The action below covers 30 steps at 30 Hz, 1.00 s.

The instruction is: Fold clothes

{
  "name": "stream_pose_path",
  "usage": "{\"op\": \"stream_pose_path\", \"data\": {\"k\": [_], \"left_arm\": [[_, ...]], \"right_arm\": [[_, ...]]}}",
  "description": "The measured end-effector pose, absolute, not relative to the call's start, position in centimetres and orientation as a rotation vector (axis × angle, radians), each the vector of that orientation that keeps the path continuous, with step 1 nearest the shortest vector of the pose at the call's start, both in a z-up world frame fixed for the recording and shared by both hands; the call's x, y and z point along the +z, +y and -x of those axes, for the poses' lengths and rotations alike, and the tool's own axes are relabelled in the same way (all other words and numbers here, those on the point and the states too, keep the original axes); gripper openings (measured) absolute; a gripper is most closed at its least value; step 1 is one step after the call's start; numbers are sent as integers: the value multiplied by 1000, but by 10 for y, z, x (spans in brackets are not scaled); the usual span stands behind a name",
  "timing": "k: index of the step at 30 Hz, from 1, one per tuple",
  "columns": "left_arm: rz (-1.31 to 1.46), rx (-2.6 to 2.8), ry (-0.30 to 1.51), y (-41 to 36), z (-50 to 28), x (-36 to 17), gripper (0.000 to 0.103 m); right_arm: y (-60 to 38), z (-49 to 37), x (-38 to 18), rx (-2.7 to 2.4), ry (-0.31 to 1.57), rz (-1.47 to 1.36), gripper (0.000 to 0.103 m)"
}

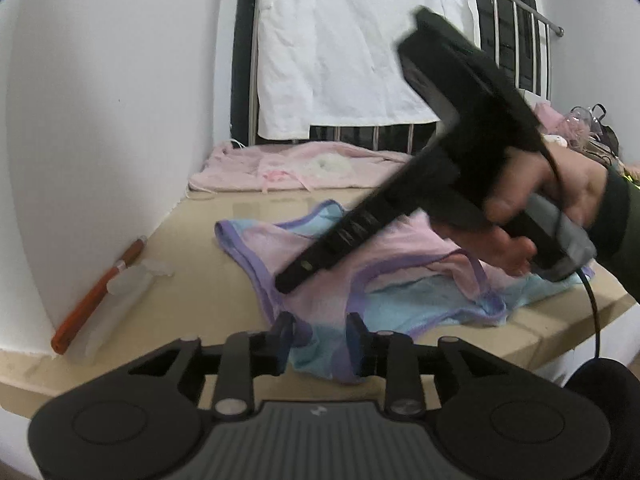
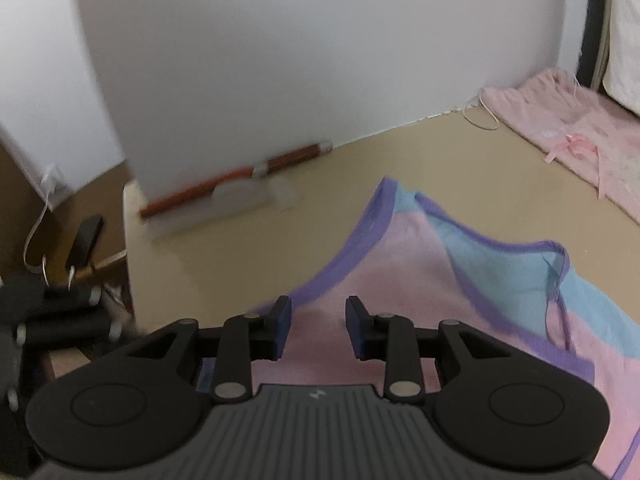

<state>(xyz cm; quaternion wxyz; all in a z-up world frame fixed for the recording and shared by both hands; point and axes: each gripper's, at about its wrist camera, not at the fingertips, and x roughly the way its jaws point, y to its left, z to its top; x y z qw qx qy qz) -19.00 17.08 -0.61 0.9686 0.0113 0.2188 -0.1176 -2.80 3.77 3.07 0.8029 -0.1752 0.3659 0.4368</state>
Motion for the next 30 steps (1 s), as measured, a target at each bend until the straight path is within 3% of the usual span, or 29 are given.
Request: {"op": "stream_pose_path", "data": {"k": [1,2,3,10,11,13,14,15,19,22,23,26,30], "left_arm": [[-16,-235,447,173,189,-7,29],[-7,-229,450,175,188,-9,29],[7,-224,456,178,186,-10,29],[190,-225,488,209,176,-9,26],[222,-232,490,214,176,-9,26],[274,-245,486,225,177,-9,26],[284,-247,481,228,179,-9,26],[286,-250,476,231,180,-8,26],[292,-295,475,238,181,-6,25],[290,-332,467,238,178,-4,13],[288,-343,464,238,176,-3,8],[286,-359,451,239,175,-1,2],[237,-319,469,243,182,2,2]], "right_arm": [[36,34,29,938,767,391,28],[34,39,28,950,742,400,20],[33,43,29,954,727,407,3],[15,61,63,1012,679,354,0],[12,61,64,1003,684,350,1],[9,62,60,966,727,365,15],[6,65,57,932,737,374,31],[1,69,55,907,725,364,39],[-21,95,48,935,719,233,38],[-15,109,39,952,718,207,38],[-11,111,36,949,722,204,37],[2,114,25,915,717,209,3],[-3,119,32,888,712,244,0]]}}
